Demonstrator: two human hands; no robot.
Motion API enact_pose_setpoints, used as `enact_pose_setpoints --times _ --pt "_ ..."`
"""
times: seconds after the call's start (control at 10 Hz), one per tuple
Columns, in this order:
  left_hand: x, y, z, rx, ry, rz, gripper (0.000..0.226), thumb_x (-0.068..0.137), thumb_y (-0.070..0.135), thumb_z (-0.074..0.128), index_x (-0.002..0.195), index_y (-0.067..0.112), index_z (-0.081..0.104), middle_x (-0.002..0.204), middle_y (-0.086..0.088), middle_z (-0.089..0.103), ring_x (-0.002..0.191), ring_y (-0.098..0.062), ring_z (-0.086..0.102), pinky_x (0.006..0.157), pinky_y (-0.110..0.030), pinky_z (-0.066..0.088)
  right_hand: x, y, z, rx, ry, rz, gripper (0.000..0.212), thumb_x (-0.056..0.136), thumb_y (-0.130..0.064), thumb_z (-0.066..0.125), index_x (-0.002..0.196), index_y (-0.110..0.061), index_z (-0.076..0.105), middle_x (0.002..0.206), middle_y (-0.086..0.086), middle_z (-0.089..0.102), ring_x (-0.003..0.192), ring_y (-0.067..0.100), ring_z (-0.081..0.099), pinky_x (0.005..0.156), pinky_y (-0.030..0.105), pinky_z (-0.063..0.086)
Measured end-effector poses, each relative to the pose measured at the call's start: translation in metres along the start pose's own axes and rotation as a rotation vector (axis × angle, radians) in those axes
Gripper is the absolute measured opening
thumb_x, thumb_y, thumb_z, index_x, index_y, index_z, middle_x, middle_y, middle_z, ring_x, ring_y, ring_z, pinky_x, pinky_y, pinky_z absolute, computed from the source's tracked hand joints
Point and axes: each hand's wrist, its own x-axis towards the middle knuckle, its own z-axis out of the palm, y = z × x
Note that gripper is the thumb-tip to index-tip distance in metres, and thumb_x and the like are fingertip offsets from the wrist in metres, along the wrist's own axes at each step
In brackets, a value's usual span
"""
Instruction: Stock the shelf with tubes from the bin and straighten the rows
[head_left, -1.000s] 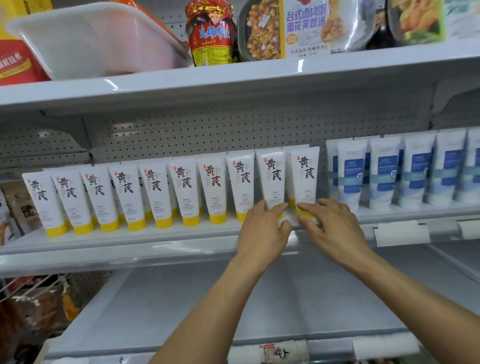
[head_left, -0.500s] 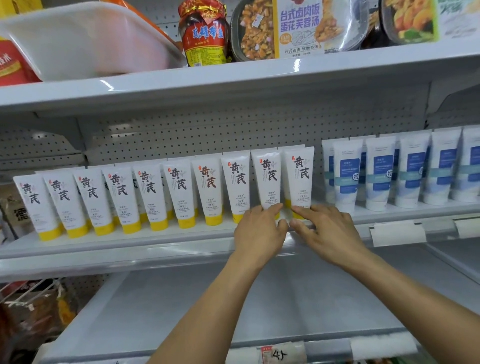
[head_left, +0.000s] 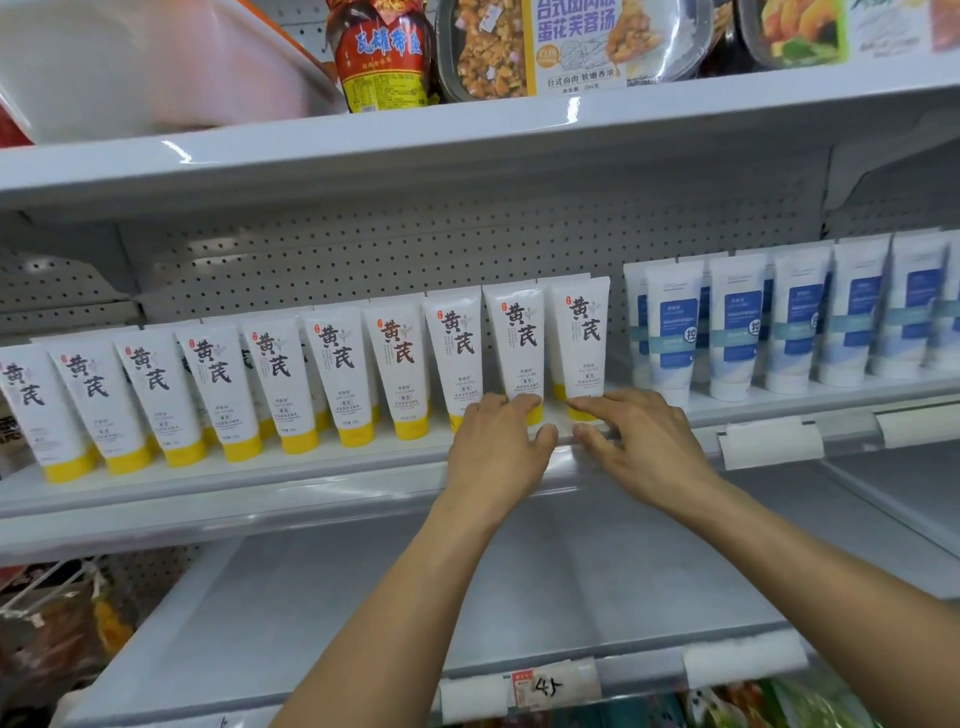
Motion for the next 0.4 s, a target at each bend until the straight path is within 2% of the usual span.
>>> enact_pose_setpoints --times 0.2,0.3,0.4 --pt "-0.023 0.0 -0.012 0.013 0.179 0.066 0.034 0.092 0.035 0.054 0.125 0.028 0.061 0.119 0.004 0.059 0.114 -0.019 0.052 0.087 -0.035 0.048 -0.02 -0.012 -0.015 -0.022 0.104 -0.005 0.035 0.093 -0.031 0.056 0.128 -0.033 0.059 0.13 -0.004 0.056 0.122 0.019 0.047 0.098 0.036 0.034" --pt "-0.038 -0.002 -0.019 -0.003 0.253 0.141 0.029 0.089 0.034 0.058 0.116 0.026 0.065 0.108 0.004 0.063 0.103 -0.019 0.058 0.083 -0.037 0.047 -0.037 -0.022 -0.021 -0.001 0.173 -0.023 0.033 0.09 -0.025 0.059 0.122 -0.03 0.062 0.124 -0.004 0.058 0.117 0.019 0.052 0.09 0.035 0.037" --pt "-0.052 -0.011 -0.028 -0.075 0.275 0.136 0.029 0.089 0.034 0.058 0.117 0.029 0.064 0.108 0.007 0.063 0.098 -0.016 0.061 0.083 -0.037 0.047 -0.049 -0.031 -0.025 0.005 0.23 -0.031 0.032 0.089 -0.024 0.059 0.121 -0.029 0.061 0.119 -0.005 0.059 0.11 0.018 0.056 0.086 0.035 0.039"
